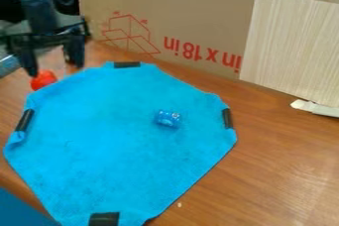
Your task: Remove the blue figure from the top edge of the cloth to top right side of the table
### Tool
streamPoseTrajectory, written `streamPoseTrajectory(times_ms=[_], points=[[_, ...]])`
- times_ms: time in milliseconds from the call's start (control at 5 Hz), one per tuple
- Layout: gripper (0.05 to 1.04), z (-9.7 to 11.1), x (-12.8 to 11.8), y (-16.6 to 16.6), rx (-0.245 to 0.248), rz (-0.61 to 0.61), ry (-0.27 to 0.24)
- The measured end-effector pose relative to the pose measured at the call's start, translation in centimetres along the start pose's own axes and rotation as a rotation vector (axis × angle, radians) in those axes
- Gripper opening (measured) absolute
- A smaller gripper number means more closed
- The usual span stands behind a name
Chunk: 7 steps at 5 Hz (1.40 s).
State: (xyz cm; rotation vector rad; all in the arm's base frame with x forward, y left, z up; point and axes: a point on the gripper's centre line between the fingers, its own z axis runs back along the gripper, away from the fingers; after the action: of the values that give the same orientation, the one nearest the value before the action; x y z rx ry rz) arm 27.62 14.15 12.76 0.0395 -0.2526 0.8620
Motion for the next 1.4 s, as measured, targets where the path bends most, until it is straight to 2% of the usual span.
streamPoseTrajectory(times_ms=[200, 600, 1000, 1200, 1400], points=[[1.000, -1.0, -1.5, -3.6, -0.017, 0.067, 0.018], [1.000, -3.1, -4.3, -9.0, -0.069, 0.310, 0.016], [0.999, -5.9, -7.2, -12.8, -0.040, 0.405, 0.022], [1.000, -6.8, -7.3, -13.8, -0.035, 0.432, 0.028], [1.000, -6.7, -6.6, -14.5, -0.047, 0.435, 0.014]])
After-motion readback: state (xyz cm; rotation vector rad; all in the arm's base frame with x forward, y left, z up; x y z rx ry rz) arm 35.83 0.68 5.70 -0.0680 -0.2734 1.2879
